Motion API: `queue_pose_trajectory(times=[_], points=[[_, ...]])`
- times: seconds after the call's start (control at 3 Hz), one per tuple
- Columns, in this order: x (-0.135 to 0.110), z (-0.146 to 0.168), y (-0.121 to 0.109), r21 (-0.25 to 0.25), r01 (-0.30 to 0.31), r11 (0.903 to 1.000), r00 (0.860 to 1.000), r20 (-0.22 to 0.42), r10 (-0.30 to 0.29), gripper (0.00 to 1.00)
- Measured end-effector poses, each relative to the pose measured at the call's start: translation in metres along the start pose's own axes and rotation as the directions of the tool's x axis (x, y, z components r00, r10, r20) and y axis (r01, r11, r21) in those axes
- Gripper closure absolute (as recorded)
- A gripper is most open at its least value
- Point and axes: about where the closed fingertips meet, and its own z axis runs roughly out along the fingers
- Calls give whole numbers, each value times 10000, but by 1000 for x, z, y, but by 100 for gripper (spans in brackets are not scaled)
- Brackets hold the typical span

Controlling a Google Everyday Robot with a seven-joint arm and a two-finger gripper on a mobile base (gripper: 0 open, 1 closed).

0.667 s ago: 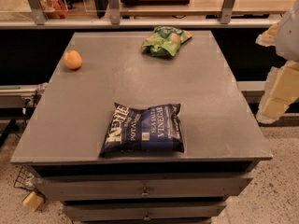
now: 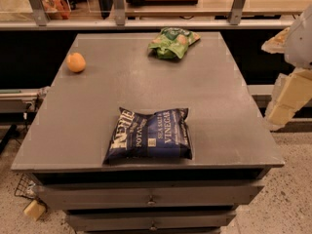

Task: Move blue chip bag near green rice chip bag

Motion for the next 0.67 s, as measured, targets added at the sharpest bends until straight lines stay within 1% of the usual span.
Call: queue_pose_trajectory(times=[0.33,0.67], points=[[-13,42,2,-877,215,9959,9891,1470,-84,0],[-30,78,10,-1836,240,9827,9636,2661,262,0]])
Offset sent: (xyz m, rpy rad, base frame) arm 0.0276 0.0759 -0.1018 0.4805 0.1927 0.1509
